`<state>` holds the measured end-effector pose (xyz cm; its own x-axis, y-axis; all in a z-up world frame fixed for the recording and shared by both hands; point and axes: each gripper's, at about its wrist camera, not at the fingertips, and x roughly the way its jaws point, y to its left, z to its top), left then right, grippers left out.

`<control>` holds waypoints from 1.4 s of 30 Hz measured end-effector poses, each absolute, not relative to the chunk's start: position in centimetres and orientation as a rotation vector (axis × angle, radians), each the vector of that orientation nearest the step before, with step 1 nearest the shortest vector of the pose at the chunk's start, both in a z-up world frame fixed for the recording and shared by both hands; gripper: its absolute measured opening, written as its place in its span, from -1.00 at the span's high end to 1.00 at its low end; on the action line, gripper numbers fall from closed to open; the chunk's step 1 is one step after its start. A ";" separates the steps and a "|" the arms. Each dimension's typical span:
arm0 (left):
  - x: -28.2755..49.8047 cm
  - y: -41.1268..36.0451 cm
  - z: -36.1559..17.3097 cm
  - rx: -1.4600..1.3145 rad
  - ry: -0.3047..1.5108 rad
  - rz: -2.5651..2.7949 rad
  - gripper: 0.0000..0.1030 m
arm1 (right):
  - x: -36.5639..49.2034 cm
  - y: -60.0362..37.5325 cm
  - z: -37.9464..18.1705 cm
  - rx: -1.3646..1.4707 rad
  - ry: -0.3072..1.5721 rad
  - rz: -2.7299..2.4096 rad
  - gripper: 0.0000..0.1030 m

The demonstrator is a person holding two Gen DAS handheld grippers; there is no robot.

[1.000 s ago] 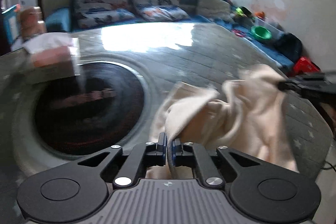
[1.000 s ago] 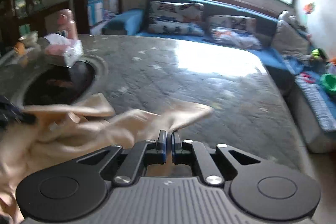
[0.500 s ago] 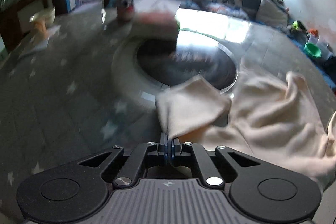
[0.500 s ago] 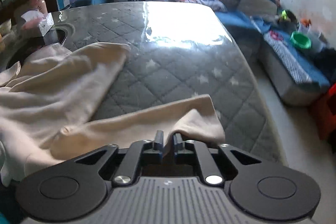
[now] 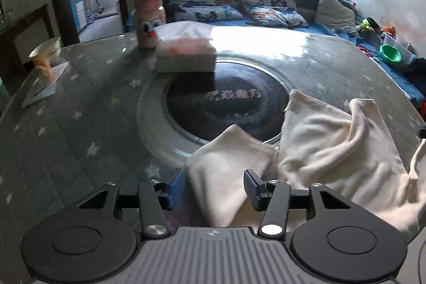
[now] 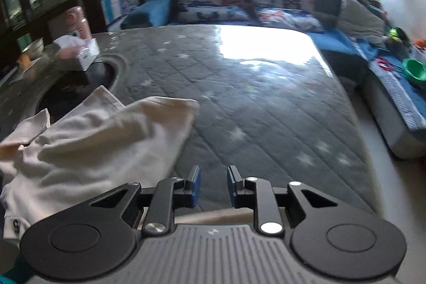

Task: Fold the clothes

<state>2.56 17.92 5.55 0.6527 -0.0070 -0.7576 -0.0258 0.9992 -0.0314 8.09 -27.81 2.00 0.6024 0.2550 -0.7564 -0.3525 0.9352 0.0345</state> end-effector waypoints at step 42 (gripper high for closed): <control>20.9 10.7 0.0 0.002 0.794 -0.133 0.91 | 19.2 -19.9 -1.3 -0.203 0.842 0.434 0.93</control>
